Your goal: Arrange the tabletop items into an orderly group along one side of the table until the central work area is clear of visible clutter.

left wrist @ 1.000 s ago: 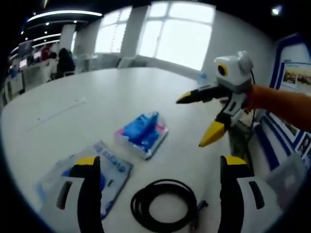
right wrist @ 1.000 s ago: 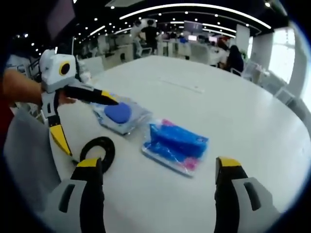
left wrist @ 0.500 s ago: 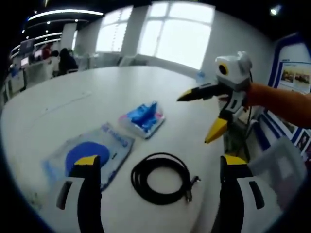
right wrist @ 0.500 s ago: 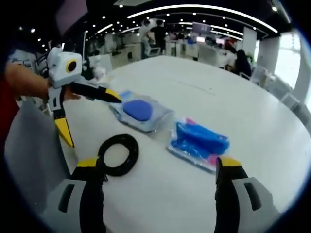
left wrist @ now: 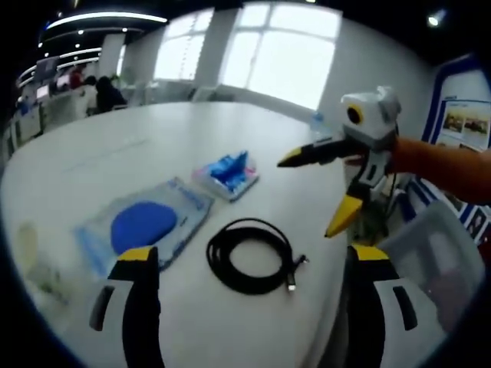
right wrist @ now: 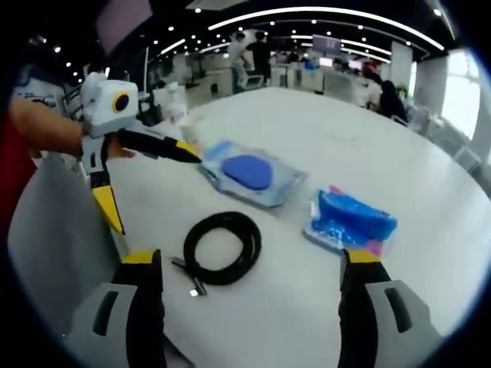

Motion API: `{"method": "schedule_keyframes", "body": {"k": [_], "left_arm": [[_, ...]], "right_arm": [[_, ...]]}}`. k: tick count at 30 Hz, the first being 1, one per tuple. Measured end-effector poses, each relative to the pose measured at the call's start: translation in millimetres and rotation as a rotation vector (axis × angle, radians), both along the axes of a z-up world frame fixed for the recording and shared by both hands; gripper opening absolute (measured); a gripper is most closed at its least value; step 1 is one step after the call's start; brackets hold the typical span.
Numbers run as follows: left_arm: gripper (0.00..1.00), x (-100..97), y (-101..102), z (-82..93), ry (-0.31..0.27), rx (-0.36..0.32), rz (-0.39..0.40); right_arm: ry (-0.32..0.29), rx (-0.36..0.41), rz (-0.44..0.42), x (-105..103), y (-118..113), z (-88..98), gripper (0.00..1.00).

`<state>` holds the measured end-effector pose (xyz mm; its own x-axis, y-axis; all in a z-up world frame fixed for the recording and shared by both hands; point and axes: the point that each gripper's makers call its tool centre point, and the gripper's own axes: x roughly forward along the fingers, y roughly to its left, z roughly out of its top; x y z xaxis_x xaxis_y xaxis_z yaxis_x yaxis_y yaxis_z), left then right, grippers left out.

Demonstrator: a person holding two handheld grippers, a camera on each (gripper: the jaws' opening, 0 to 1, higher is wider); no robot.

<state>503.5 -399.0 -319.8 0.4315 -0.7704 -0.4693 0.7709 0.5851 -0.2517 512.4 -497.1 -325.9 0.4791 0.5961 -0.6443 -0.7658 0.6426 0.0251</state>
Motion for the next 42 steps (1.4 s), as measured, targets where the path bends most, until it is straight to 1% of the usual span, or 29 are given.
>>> {"method": "schedule_keyframes", "body": {"k": [7, 13, 18, 23, 26, 29, 33, 37, 39, 42], "left_arm": [[0.99, -9.3, 8.9, -7.3, 0.015, 0.000, 0.009], [0.98, -13.4, 17.4, -11.1, 0.027, 0.000, 0.025], [0.97, -13.6, 18.2, -13.2, 0.032, 0.003, 0.031], [0.96, -13.3, 14.1, -12.1, 0.032, -0.001, 0.028], [0.92, -9.6, 12.9, -13.0, 0.032, 0.001, 0.031], [0.89, -5.2, 12.4, -14.3, 0.045, -0.008, 0.045], [0.81, -1.0, 11.2, -17.9, 0.049, -0.006, 0.053], [0.76, 1.4, 9.0, -22.8, 0.058, -0.004, 0.054], [0.70, 3.2, 6.1, -25.5, 0.051, 0.003, 0.050], [0.65, 6.4, 3.0, -28.8, 0.052, 0.009, 0.056]], "right_arm": [[0.023, 0.004, 0.031, -13.3, 16.7, -9.7, 0.94], [0.030, 0.000, 0.053, -20.3, 25.8, -12.9, 0.93], [0.036, 0.004, 0.048, -20.3, 24.9, -14.0, 0.93], [0.039, 0.001, 0.043, -20.2, 21.1, -15.8, 0.92], [0.041, 0.004, 0.031, -16.9, 16.9, -15.8, 0.91], [0.043, 0.014, 0.021, -14.6, 15.7, -15.1, 0.87], [0.048, 0.013, 0.017, -12.7, 14.8, -16.0, 0.77], [0.051, 0.032, -0.008, -6.0, 14.1, -16.6, 0.70], [0.055, 0.032, -0.011, -4.1, 13.7, -18.8, 0.64], [0.060, 0.025, -0.018, -1.7, 13.8, -22.0, 0.59]]}}
